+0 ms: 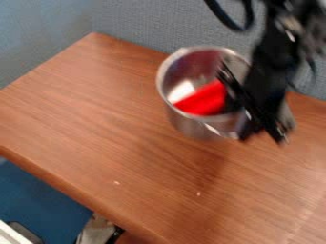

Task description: Put the red object in the metal pot

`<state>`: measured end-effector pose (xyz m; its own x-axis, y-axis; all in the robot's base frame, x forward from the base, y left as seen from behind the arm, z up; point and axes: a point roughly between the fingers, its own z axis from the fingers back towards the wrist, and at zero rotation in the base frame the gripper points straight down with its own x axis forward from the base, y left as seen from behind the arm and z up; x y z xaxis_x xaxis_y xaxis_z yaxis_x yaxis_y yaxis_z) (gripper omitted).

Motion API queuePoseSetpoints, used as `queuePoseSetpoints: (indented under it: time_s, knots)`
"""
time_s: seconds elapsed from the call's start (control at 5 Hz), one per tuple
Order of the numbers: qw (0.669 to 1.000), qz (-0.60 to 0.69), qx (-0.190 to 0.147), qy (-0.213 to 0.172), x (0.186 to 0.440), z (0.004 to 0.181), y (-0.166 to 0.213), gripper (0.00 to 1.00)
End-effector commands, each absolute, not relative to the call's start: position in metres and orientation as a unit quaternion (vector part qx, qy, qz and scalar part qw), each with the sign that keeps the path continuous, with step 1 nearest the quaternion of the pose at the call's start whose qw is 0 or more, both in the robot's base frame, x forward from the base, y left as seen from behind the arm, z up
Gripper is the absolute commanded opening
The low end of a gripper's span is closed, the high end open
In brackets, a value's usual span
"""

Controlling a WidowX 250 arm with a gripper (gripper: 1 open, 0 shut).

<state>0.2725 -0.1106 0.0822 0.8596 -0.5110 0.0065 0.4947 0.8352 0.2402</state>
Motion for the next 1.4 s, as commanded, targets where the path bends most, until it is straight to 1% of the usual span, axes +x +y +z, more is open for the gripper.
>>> queuePoseSetpoints:
  time_s: [0.0,0.2,0.6,0.8,1.0,1.2]
  knots:
    - [0.941,-0.307,0.129,-0.053,0.267,0.075,-0.126,0.00]
    - [0.956,-0.254,0.128,-0.065,0.274,0.073,-0.098,0.00]
    - [0.944,-0.294,0.123,-0.082,0.282,0.039,-0.127,0.00]
    - [0.920,-0.360,0.129,-0.085,0.287,0.048,-0.116,0.00]
    - [0.893,-0.421,0.134,-0.091,0.292,0.061,-0.102,0.00]
    - [0.907,-0.387,0.130,-0.101,0.279,0.063,-0.082,0.00]
